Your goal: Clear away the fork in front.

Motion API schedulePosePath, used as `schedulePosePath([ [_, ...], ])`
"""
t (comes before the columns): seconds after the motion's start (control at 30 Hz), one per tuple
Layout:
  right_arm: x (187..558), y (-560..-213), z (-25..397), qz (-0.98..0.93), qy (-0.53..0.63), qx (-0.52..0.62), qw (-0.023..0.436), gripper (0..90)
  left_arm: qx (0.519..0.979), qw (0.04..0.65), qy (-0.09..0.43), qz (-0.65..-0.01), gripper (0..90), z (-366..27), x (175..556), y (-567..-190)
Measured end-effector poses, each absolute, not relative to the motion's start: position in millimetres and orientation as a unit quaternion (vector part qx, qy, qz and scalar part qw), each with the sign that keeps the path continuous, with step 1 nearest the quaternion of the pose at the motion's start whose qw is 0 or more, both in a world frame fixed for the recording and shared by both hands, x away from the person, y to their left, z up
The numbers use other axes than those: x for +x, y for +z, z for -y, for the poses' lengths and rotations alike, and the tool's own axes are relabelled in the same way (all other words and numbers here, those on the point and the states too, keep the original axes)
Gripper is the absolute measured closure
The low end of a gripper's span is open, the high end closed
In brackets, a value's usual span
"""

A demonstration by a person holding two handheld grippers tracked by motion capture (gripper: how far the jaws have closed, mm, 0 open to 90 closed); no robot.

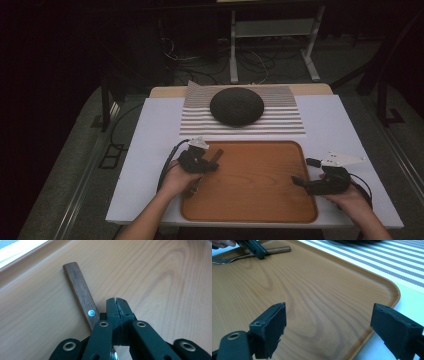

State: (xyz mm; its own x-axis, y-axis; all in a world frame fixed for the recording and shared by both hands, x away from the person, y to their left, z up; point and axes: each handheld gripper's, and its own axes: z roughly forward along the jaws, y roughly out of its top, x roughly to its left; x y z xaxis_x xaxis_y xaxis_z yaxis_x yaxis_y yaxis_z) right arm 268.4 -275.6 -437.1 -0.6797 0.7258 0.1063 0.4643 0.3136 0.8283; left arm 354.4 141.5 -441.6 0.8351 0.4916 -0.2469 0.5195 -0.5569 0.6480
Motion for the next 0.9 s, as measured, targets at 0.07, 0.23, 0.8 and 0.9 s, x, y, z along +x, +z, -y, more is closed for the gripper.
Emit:
schedulePosePath([
  [0.07,268.4,-437.0,275.4,-0.797,0.453,0.372,0.145,13.1,0.881,0.373,-0.017,-0.291,89.2,-146.6,355.2,-441.5],
  [0.23,268.2,-437.3,275.0,-0.798,0.451,0.372,0.145,13.2,0.876,0.373,-0.015,-0.306,88.9,-159.5,357.8,-441.3],
  [0.8,268.0,-437.4,274.9,-0.800,0.446,0.371,0.150,13.3,0.868,0.370,-0.003,-0.331,88.3,-181.8,361.6,-439.6],
  [0.9,267.7,-437.2,275.1,-0.800,0.447,0.371,0.151,13.3,0.867,0.375,0.001,-0.328,85.1,-182.0,360.7,-438.0],
])
